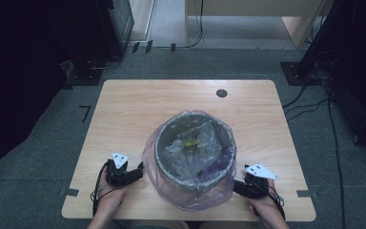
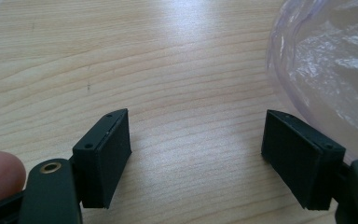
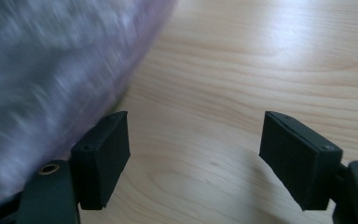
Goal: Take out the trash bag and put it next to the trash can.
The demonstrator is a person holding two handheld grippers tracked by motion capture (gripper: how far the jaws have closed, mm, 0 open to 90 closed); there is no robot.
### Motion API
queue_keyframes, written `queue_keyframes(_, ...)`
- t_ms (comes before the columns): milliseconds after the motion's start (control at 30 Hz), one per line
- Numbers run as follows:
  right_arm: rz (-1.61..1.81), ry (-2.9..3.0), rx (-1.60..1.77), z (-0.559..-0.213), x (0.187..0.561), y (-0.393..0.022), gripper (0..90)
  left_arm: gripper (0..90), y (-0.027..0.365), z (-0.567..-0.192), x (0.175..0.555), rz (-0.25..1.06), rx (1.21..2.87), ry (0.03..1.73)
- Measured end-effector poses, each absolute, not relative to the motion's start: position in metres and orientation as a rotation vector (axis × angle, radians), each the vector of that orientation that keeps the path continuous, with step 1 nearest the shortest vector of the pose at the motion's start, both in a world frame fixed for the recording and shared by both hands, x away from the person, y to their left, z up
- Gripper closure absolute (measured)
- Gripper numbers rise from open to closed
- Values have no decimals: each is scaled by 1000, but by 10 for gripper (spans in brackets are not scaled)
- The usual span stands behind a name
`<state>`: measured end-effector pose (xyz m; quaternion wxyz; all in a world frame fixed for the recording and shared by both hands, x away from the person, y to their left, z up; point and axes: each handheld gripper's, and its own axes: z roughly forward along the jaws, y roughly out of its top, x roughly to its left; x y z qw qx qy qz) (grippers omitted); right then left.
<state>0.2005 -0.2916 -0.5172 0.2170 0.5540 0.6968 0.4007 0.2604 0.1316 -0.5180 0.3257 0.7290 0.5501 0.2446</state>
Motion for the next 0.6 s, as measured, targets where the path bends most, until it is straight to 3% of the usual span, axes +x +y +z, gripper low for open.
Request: queue_keyframes(600, 1436, 1714, 1470, -450, 188, -287, 235, 217, 125, -518, 258, 575, 1998, 1296)
